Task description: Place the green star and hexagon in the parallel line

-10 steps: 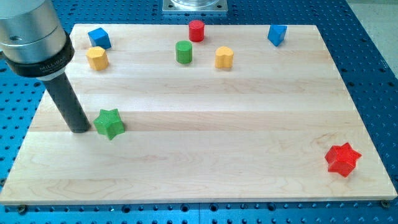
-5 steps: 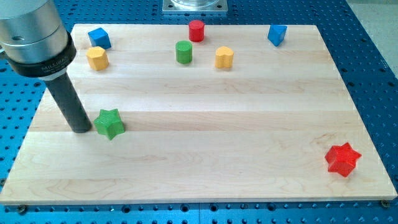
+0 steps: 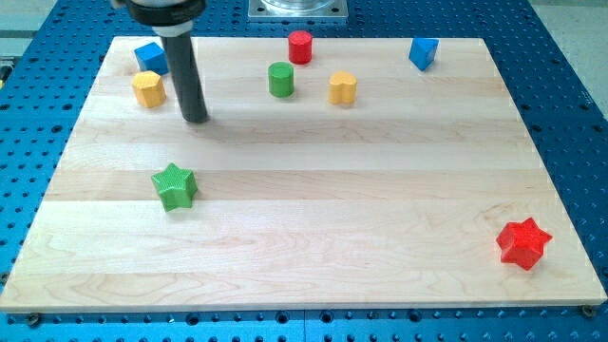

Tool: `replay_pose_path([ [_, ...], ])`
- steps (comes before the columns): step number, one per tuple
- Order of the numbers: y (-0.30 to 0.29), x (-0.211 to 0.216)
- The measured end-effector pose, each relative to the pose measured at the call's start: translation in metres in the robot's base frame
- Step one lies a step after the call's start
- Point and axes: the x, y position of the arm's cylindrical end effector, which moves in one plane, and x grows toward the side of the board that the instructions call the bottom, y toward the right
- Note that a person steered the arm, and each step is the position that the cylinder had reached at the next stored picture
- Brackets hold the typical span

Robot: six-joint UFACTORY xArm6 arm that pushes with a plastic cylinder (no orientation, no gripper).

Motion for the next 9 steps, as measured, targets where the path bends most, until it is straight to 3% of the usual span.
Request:
replay_pose_path([
  [1, -0.022, -0.003],
  [2, -0.075, 0.039],
  [3, -0.082, 0.02],
  [4, -0.093, -0.027],
  [5, -0.103, -0.03],
  [6, -0.101, -0.056],
  [7, -0.079, -0.055],
  [9, -0.015, 0.014],
])
